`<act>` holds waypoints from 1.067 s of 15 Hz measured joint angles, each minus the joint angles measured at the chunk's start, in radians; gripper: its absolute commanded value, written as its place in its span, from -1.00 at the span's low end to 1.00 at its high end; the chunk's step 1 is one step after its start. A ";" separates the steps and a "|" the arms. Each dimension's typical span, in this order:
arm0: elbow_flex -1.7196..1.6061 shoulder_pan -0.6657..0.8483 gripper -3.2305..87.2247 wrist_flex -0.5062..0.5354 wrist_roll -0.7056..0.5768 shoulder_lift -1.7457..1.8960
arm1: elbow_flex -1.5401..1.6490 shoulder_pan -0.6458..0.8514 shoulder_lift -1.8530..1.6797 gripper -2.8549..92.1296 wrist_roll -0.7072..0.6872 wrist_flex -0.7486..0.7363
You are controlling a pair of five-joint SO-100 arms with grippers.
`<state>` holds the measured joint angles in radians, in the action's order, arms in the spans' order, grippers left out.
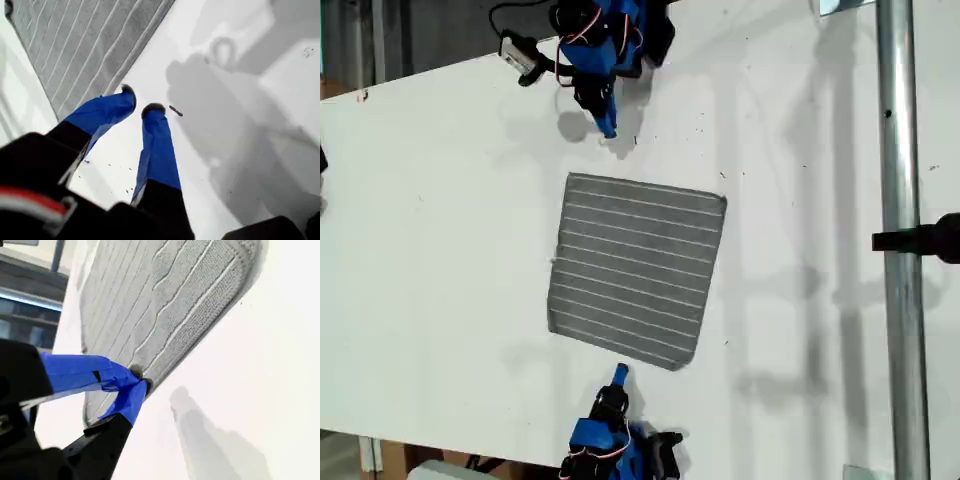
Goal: Grasp corners of a towel and fold twice.
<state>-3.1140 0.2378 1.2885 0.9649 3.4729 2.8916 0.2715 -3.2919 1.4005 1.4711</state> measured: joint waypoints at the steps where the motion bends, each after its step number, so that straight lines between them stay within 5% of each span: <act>1: 0.000 0.008 -0.99 -0.008 0.011 0.000 | 0.000 -0.011 0.006 -0.94 0.009 0.000; 4: -0.003 0.178 -0.99 -0.058 0.353 0.000 | -0.017 -0.048 0.020 -0.94 0.012 -0.031; 11: -0.003 0.179 -0.99 -0.058 0.394 0.000 | -0.529 -0.221 0.821 -0.94 -0.118 -0.138; 16: -0.003 0.179 -0.99 -0.058 0.394 0.000 | -1.255 -0.486 1.519 -0.94 -0.189 0.035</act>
<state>-3.1170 0.4172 1.2303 1.3591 3.4729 1.6368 -0.2148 -1.7733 1.2118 1.5064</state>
